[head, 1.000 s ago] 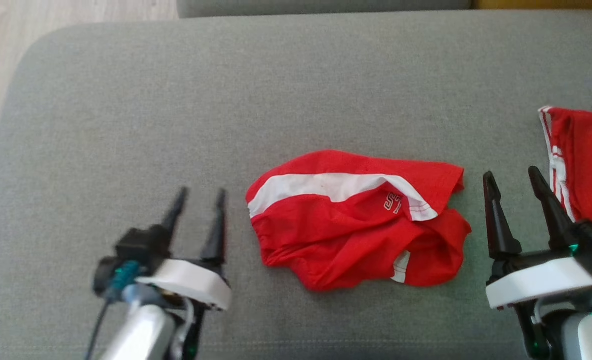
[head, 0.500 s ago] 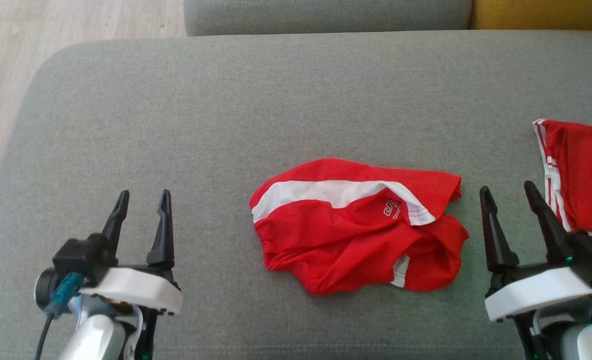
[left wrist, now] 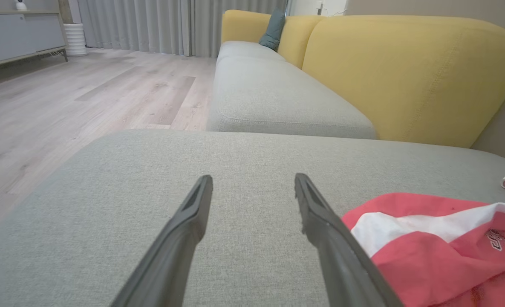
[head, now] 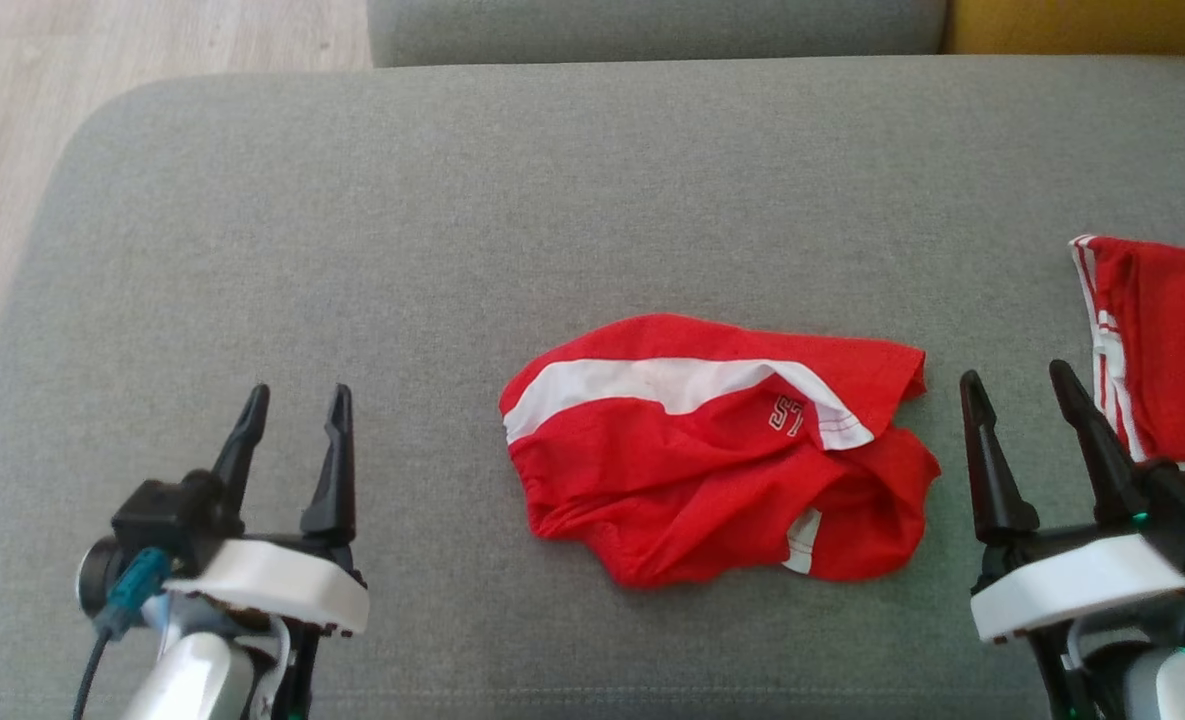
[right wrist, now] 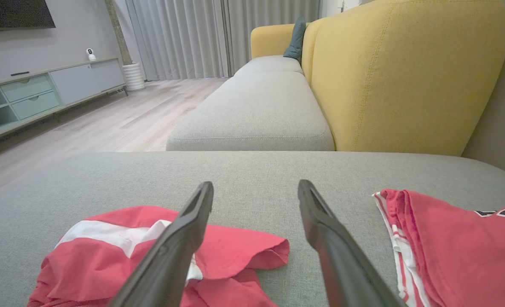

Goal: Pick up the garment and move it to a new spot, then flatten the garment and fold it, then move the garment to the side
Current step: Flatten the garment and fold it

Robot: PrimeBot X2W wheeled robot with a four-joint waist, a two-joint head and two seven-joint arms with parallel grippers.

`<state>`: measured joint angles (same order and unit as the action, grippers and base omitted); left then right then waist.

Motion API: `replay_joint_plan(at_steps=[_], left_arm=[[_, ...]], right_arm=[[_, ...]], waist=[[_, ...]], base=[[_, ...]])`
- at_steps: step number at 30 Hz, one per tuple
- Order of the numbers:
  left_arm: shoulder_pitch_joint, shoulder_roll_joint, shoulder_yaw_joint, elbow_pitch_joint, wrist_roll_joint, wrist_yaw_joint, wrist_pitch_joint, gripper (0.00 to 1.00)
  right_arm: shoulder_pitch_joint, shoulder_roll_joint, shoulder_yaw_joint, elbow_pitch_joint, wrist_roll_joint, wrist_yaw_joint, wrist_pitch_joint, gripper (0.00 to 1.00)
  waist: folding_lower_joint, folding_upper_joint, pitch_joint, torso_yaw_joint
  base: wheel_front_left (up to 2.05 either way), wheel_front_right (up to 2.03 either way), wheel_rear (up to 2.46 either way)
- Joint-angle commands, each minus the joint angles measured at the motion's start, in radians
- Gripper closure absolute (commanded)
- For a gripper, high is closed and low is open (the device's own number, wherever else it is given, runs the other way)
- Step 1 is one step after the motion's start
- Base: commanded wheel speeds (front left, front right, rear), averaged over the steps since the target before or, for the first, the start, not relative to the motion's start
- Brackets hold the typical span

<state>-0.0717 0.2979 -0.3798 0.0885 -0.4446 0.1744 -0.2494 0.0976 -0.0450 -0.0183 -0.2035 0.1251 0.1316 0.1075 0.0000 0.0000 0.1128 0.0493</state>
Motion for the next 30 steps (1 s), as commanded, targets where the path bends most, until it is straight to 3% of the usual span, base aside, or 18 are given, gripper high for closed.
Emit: replay_joint_plan(at_steps=[1,5,12,17,30], left_arm=[[-0.053,0.028,0.03,-0.032,-0.001,-0.008,-0.008,0.0],[-0.105,0.017,-0.018,-0.028,-0.002,-0.043,0.049,0.0],[-0.231,-0.033,-0.097,0.088,-0.093,-0.131,0.29,0.0],[-0.282,-0.048,-0.121,0.148,-0.152,-0.179,0.402,0.0],[-0.332,-0.042,-0.154,0.247,-0.176,-0.209,0.498,0.0]], right_arm=[[-0.016,-0.007,0.024,-0.042,0.005,-0.001,0.006,0.0],[-0.026,-0.006,0.022,-0.047,0.005,-0.001,0.004,0.0],[-0.051,-0.006,0.04,-0.033,0.013,-0.001,-0.003,0.0],[-0.058,-0.006,0.039,-0.017,0.018,-0.001,-0.014,0.0],[-0.074,-0.005,0.038,0.002,0.038,-0.001,-0.036,0.0]], waist=[[0.0,0.0,0.004,0.0],[0.0,0.0,0.026,0.001],[0.0,0.0,0.074,-0.021],[0.0,0.0,0.098,-0.041],[0.0,0.0,0.121,-0.065]], base=[[0.0,0.0,0.0],[0.0,0.0,0.0],[0.0,0.0,0.0],[0.0,0.0,0.0],[0.0,0.0,0.0]])
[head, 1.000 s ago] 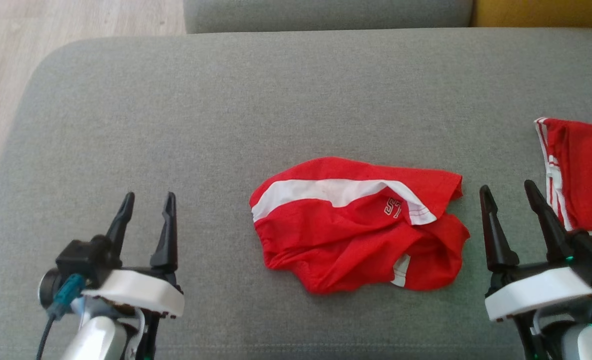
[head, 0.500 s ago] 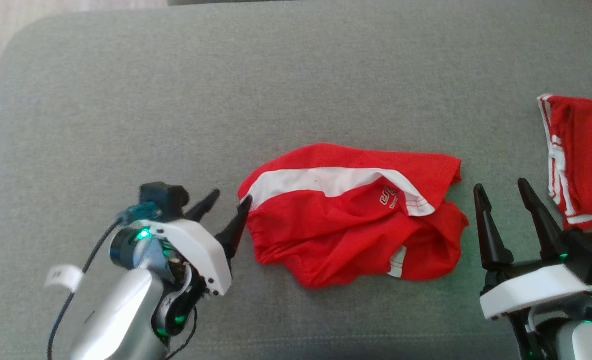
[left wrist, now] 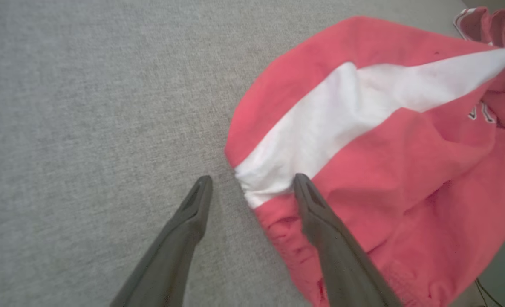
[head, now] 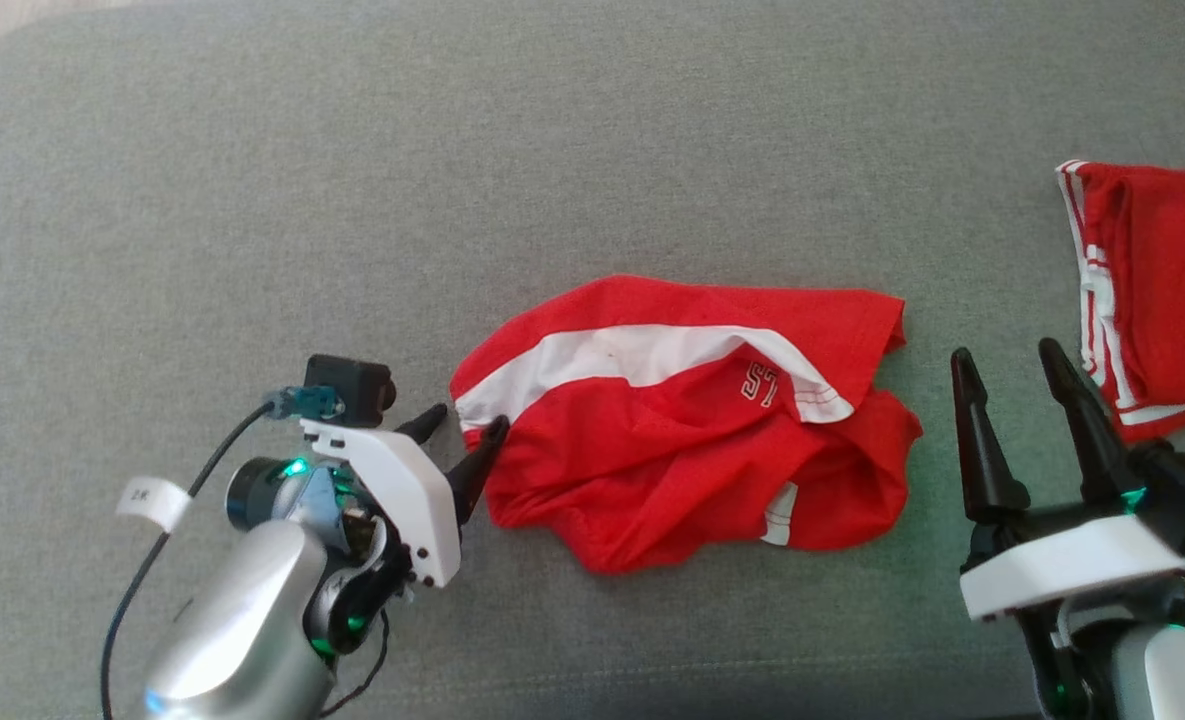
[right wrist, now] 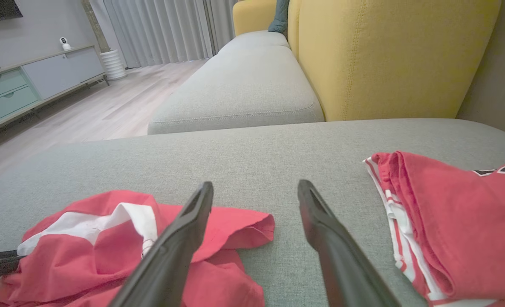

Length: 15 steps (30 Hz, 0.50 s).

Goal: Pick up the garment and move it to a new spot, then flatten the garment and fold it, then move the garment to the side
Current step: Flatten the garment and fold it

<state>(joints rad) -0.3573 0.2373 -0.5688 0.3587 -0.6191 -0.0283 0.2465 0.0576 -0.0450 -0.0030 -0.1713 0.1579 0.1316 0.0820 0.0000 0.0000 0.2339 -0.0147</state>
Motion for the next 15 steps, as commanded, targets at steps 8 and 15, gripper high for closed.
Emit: replay_joint_plan(at_steps=[8,15], left_arm=[[-0.059,0.019,0.027,-0.007,0.006,-0.01,-0.017,0.97],[-0.065,0.026,0.022,-0.02,0.02,-0.007,-0.045,1.0]], right_arm=[[-0.038,-0.005,0.025,-0.026,0.008,-0.001,-0.013,0.0],[-0.043,-0.017,0.093,-0.014,-0.008,-0.001,0.034,0.0]], waist=[[0.0,0.0,0.002,0.001],[0.0,0.0,-0.005,0.01]], base=[[0.0,0.0,0.0],[0.0,0.0,0.0]])
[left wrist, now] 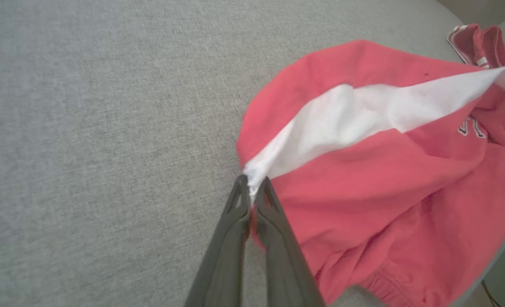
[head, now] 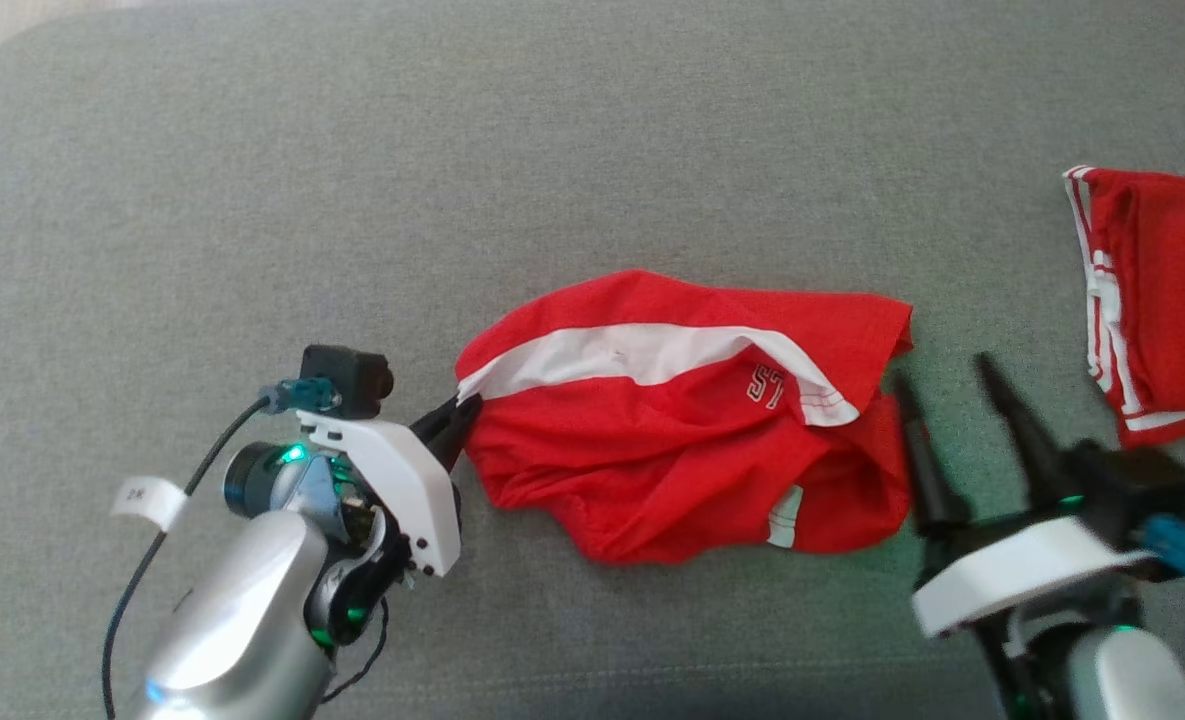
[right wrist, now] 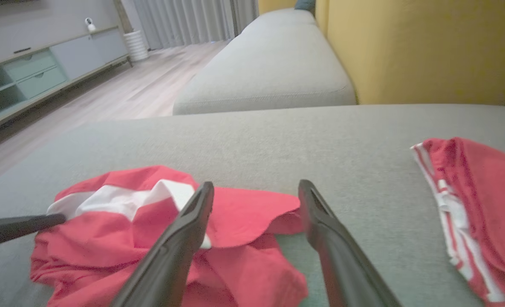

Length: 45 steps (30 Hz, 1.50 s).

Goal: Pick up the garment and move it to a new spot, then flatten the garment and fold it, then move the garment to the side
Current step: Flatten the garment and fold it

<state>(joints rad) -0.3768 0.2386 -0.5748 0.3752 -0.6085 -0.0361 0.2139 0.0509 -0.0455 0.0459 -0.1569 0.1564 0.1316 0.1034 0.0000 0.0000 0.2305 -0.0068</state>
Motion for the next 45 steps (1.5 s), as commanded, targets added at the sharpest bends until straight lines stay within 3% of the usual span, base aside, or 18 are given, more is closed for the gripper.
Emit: replay_joint_plan(at_steps=[1,11,12,13,23,28,34,45], left_arm=[[-0.045,0.024,0.028,-0.037,0.009,0.0,-0.012,1.0],[-0.044,0.024,0.018,-0.066,0.017,0.009,-0.031,1.0],[-0.045,0.024,0.019,-0.069,0.019,0.011,-0.037,1.0],[-0.045,0.024,0.022,-0.077,0.021,0.014,-0.052,1.0],[-0.071,0.052,0.063,-0.226,0.046,0.029,-0.154,1.0],[-0.133,0.087,0.08,-0.357,0.071,0.036,-0.137,1.0],[-0.263,0.098,0.133,-0.474,0.1,0.083,-0.106,1.0],[-0.394,0.087,0.148,-0.469,0.113,0.106,-0.059,1.0]], right_arm=[[-0.036,-0.016,0.044,-0.029,-0.007,-0.001,0.012,0.0],[-0.089,-0.086,0.175,0.057,0.011,-0.001,0.133,0.0],[-0.095,-0.089,0.178,0.065,0.012,-0.001,0.138,0.31],[-0.105,-0.092,0.176,0.083,0.012,-0.001,0.148,1.0],[-0.185,-0.141,0.08,-0.027,0.023,-0.001,0.062,1.0],[-0.27,-0.202,0.029,-0.127,0.019,-0.001,0.084,1.0],[-0.39,-0.256,-0.022,-0.21,0.023,-0.001,0.125,1.0],[-0.515,-0.24,-0.03,-0.18,0.071,-0.001,0.137,1.0]], waist=[[0.0,0.0,-0.002,0.002],[0.0,0.0,-0.005,0.022],[0.0,0.0,-0.004,0.024],[0.0,0.0,-0.001,0.029],[0.0,0.0,-0.034,0.043],[0.0,0.0,-0.074,0.047],[0.0,0.0,-0.116,0.055],[0.0,0.0,-0.113,0.037]], base=[[0.0,0.0,0.0],[0.0,0.0,0.0],[0.0,0.0,0.0],[0.0,0.0,0.0],[0.0,0.0,0.0],[0.0,0.0,0.0],[0.0,0.0,0.0],[0.0,0.0,0.0]])
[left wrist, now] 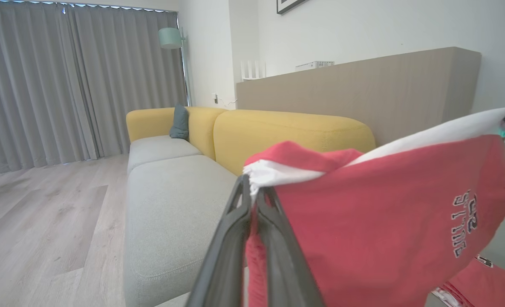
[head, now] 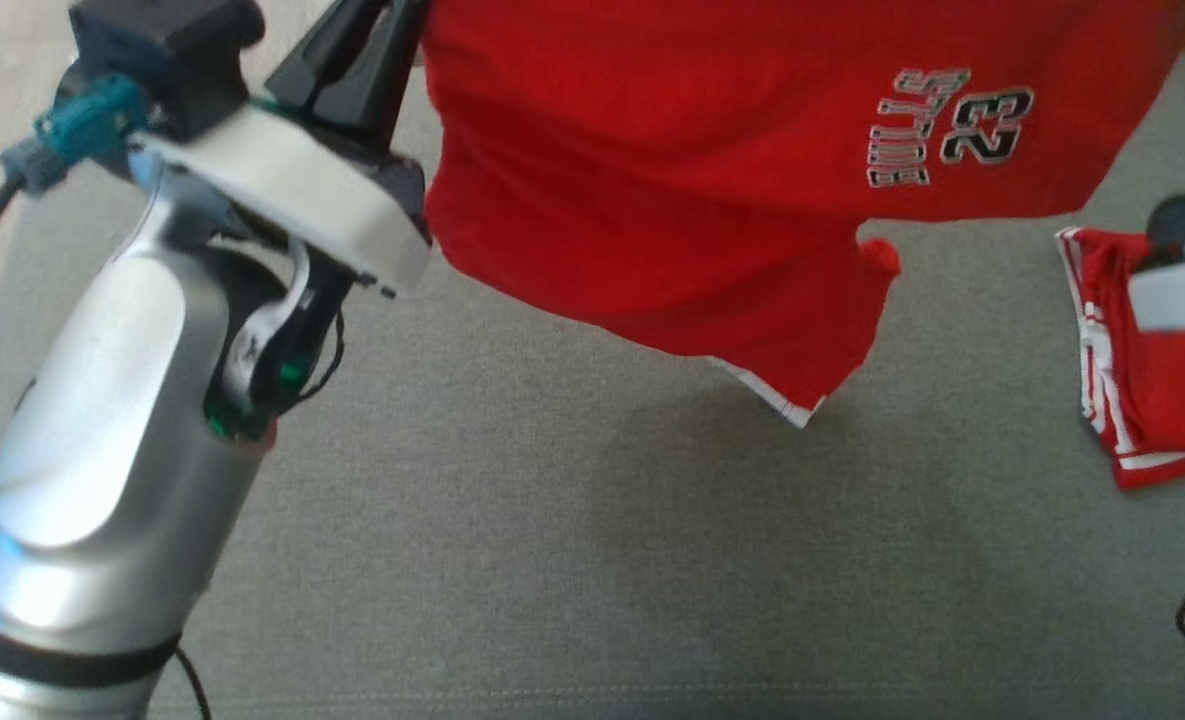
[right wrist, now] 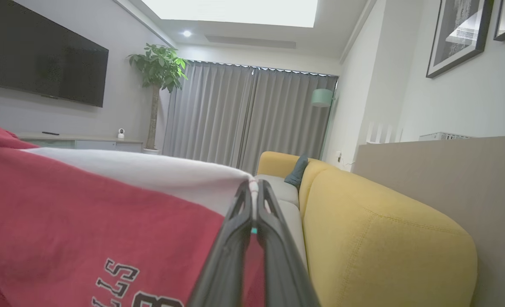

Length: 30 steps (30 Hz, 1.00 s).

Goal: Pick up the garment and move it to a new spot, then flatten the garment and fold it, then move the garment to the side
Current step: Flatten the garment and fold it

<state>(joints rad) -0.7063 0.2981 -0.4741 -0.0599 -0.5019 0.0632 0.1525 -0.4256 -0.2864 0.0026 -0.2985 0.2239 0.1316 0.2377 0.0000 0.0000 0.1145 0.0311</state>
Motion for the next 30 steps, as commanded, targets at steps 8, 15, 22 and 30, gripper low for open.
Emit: replay_joint_plan(at_steps=[8,15,22,30], left_arm=[[-0.267,-0.036,0.047,0.201,0.021,-0.041,-0.093,1.0],[-0.512,-0.119,0.082,0.567,0.039,-0.08,-0.322,1.0],[-0.601,-0.161,0.132,0.875,0.027,-0.116,-0.41,1.0],[-0.505,-0.214,0.173,1.158,-0.026,-0.148,-0.414,1.0]], right_arm=[[-0.327,0.002,0.067,0.179,0.045,-0.001,-0.038,1.0],[-0.691,0.05,0.139,0.533,0.06,-0.001,-0.181,1.0],[-0.866,0.154,0.26,0.884,0.062,-0.001,-0.313,1.0],[-0.814,0.221,0.39,1.183,0.156,-0.001,-0.411,1.0]], waist=[[0.0,0.0,0.099,-0.011],[0.0,0.0,0.163,-0.022],[0.0,0.0,0.226,-0.059],[0.0,0.0,0.296,-0.063]], base=[[0.0,0.0,0.0],[0.0,0.0,0.0],[0.0,0.0,0.0],[0.0,0.0,0.0]])
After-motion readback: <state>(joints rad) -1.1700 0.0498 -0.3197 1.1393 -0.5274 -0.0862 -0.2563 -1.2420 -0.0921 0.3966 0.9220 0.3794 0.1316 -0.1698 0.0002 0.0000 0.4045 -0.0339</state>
